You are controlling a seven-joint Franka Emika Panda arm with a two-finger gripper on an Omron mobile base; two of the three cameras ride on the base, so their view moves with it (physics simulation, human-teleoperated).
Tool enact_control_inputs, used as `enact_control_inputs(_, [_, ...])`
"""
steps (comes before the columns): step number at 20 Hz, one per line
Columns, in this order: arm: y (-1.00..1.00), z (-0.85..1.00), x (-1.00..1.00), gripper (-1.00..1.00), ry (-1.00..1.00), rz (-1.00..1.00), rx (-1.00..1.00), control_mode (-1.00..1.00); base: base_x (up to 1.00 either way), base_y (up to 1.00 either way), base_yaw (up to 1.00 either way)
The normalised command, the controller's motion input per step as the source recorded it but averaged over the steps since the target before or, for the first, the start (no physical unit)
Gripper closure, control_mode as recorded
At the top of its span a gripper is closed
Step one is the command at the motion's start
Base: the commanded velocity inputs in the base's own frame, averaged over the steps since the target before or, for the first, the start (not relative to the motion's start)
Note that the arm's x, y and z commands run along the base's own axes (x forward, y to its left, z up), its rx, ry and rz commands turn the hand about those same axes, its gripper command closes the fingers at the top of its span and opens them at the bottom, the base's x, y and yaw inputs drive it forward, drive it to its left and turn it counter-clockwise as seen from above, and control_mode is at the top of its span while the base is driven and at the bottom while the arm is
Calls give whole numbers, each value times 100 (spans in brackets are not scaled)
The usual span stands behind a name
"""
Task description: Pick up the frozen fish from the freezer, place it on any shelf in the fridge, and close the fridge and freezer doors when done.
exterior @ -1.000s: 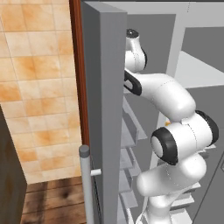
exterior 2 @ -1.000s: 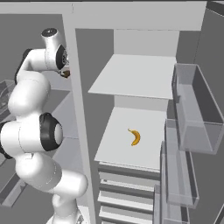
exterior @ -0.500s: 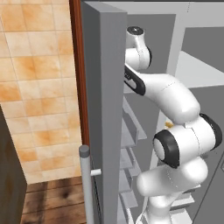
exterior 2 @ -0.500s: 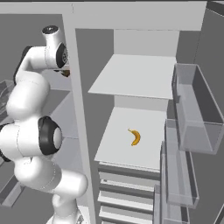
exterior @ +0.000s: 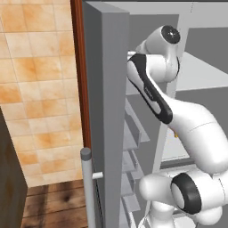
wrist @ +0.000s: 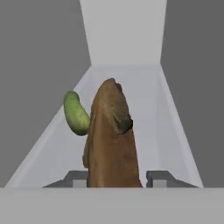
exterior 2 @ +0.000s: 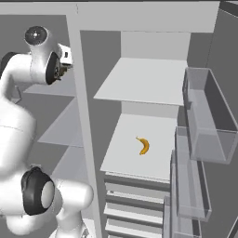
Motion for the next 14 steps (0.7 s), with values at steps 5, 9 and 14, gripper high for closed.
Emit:
enact_control_inputs(5, [-2,67,-100,100,-27,1,4,-100,0,0,0])
enact_control_inputs(9, [-19,8,-100,100,4,0,0,-100,0,0,0])
enact_control_inputs(14, [-28,0,-100,100,19,2,-3,-100,0,0,0])
